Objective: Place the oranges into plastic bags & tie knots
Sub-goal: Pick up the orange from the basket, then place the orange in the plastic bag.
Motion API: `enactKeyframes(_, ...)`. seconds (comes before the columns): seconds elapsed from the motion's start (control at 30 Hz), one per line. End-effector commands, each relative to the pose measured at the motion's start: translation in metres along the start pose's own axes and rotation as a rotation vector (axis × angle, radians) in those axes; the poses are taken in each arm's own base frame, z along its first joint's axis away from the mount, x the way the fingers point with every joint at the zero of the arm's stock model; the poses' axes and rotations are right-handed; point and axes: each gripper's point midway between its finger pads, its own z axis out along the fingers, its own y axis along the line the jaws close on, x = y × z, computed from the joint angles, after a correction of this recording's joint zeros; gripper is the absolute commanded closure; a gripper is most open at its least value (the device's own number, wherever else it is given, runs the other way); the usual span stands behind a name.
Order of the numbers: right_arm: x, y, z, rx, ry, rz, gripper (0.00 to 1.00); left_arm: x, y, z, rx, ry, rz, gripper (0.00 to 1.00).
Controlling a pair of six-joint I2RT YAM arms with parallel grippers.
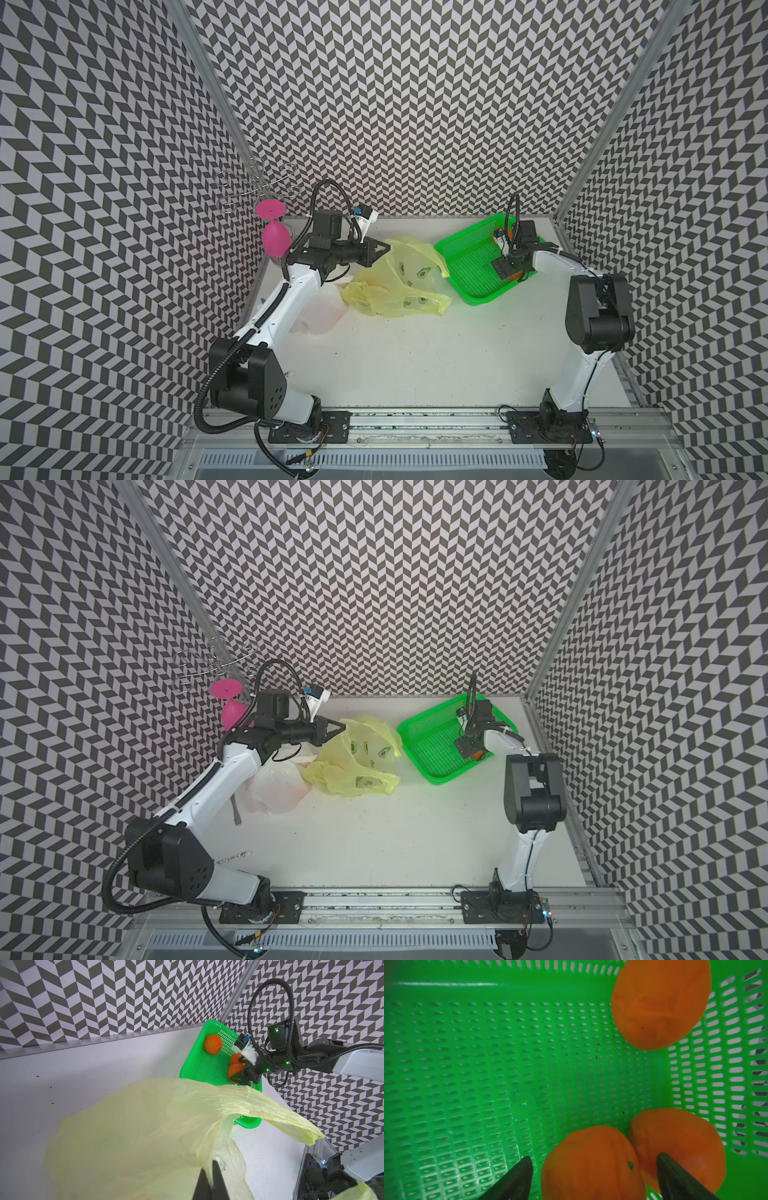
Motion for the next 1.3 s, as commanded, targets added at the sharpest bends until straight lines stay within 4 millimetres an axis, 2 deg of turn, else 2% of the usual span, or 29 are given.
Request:
enactKeyframes(0.0, 0.012, 0.006, 0.014, -0.014, 0.047, -0.007, 0.11, -0.007, -0.009, -0.007, 0.021, -0.028, 0.028, 1.00)
enactKeyframes(0.1, 0.007, 0.005, 0.015, -0.015, 0.035, 0.001, 0.18, -0.007, -0.010, -0.007, 0.026, -0.028, 0.028, 1.00)
enactKeyframes(0.23, -0.009, 0.004, 0.008, -0.035, -0.010, 0.005, 0.33, -0.006, -0.012, -0.007, 0.032, -0.029, 0.032, 1.00)
enactKeyframes(0.3, -0.021, 0.009, -0.003, -0.078, -0.058, 0.003, 0.40, -0.006, -0.011, -0.007, 0.032, -0.029, 0.033, 1.00)
enactKeyframes(0.37, -0.035, 0.014, -0.024, -0.120, -0.123, -0.006, 0.44, -0.005, -0.009, -0.006, 0.030, -0.025, 0.028, 1.00)
enactKeyframes(0.43, -0.048, 0.022, -0.052, -0.182, -0.206, -0.015, 0.48, -0.003, -0.009, -0.006, 0.029, -0.023, 0.026, 1.00)
enactKeyframes(0.53, -0.062, 0.042, -0.105, -0.299, -0.351, -0.046, 0.53, -0.003, -0.005, -0.008, 0.010, -0.029, 0.032, 1.00)
enactKeyframes(0.63, -0.073, 0.071, -0.168, -0.460, -0.519, -0.095, 0.56, -0.001, 0.000, -0.009, -0.013, -0.040, 0.037, 1.00)
enactKeyframes(0.8, -0.087, 0.133, -0.281, -0.704, -0.806, -0.227, 0.59, 0.000, 0.002, -0.008, -0.015, -0.036, 0.032, 1.00)
enactKeyframes(0.9, -0.087, 0.181, -0.333, -0.805, -0.902, -0.367, 0.59, -0.001, -0.001, -0.008, -0.003, -0.032, 0.031, 1.00)
enactKeyframes(0.97, -0.087, 0.208, -0.357, -0.871, -0.952, -0.430, 0.60, 0.000, -0.003, -0.009, 0.006, -0.031, 0.031, 1.00)
enactKeyframes(1.07, -0.089, 0.242, -0.371, -0.959, -0.964, -0.480, 0.60, 0.000, -0.005, -0.009, 0.016, -0.032, 0.028, 1.00)
enactKeyframes(1.17, -0.096, 0.269, -0.355, -0.938, -0.919, -0.511, 0.61, 0.001, -0.008, -0.009, 0.035, -0.034, 0.021, 1.00)
enactKeyframes(1.27, -0.111, 0.282, -0.337, -0.911, -0.888, -0.486, 0.62, 0.002, -0.012, -0.009, 0.063, -0.030, 0.015, 1.00)
